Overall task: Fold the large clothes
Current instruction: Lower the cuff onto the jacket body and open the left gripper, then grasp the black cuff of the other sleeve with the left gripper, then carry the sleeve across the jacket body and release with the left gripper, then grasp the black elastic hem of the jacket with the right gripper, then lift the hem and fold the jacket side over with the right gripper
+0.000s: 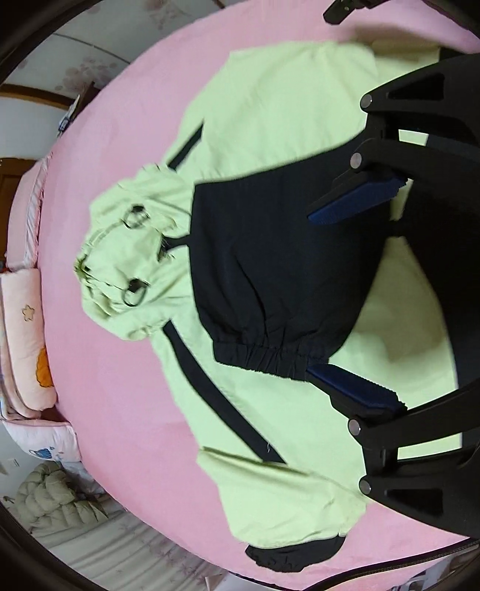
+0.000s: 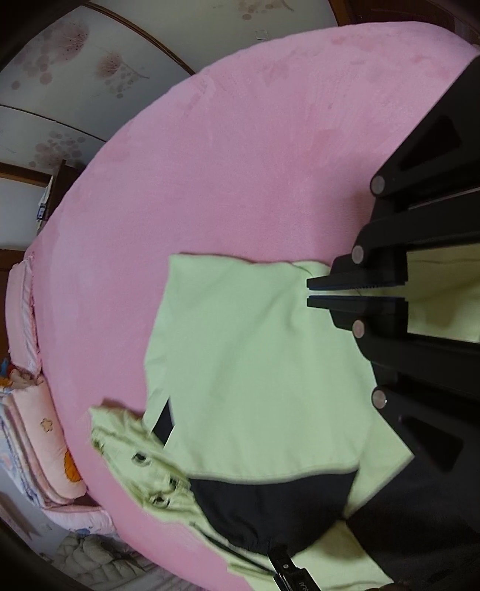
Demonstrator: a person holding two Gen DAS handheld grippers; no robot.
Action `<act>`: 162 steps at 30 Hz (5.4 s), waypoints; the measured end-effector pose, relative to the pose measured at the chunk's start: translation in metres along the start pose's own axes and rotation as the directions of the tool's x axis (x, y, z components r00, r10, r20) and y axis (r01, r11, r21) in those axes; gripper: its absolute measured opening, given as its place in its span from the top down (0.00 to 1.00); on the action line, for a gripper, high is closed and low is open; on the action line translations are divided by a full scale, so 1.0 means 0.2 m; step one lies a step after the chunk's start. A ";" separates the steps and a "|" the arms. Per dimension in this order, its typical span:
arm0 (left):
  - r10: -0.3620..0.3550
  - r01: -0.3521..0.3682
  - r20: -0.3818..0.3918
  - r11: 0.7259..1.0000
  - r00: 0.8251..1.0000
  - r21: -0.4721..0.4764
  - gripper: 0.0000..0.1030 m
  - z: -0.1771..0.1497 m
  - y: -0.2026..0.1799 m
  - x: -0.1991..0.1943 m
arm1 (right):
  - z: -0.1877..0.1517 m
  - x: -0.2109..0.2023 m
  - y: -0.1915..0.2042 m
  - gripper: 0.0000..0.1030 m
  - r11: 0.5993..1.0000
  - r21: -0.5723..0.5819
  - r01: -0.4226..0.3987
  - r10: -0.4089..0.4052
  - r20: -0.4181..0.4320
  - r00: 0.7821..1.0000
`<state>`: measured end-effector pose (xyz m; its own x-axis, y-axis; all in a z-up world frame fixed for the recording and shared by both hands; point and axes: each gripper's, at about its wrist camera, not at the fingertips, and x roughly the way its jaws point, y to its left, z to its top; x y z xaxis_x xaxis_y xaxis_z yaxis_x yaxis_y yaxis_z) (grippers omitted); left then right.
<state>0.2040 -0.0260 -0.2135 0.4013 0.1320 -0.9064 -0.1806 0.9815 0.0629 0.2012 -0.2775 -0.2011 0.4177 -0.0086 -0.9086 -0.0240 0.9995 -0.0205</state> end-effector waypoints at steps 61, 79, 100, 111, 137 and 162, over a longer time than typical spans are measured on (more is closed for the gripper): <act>-0.133 0.109 0.025 0.669 0.991 -0.735 0.24 -0.57 3.12 0.46 | -0.15 -0.09 2.84 0.97 0.837 -0.408 -0.365 0.343 -0.129 0.930; -0.052 0.164 0.219 0.831 0.974 -0.532 0.90 -0.12 2.62 -0.04 | -0.08 -0.07 2.62 0.97 0.888 -0.292 -0.356 0.324 -0.152 0.934; -0.318 0.323 0.086 0.945 0.944 -0.051 0.89 -0.05 0.85 -0.08 | -0.01 -0.21 1.29 0.84 0.972 0.060 -0.228 0.229 -0.001 0.973; -0.324 0.323 -0.045 0.946 0.945 -0.033 0.46 -0.23 0.71 0.09 | -0.05 -0.12 1.11 0.73 0.968 0.038 -0.247 0.249 -0.063 0.966; -0.190 0.149 -0.108 0.939 0.976 -0.311 0.37 -0.58 1.54 0.09 | -0.12 0.34 1.36 0.68 0.845 0.281 -0.455 0.521 -0.240 0.819; -0.181 0.150 -0.103 0.955 0.978 -0.257 0.37 -0.58 1.32 0.09 | 0.07 -0.39 1.38 0.78 0.880 -0.197 -0.432 0.462 0.150 0.874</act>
<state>0.0599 0.2194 -0.2608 0.3322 -0.0630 -0.9411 -0.3431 0.9213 -0.1828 0.1753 -0.0013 -0.1302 0.4904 0.4591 -0.7408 -0.3807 0.8774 0.2918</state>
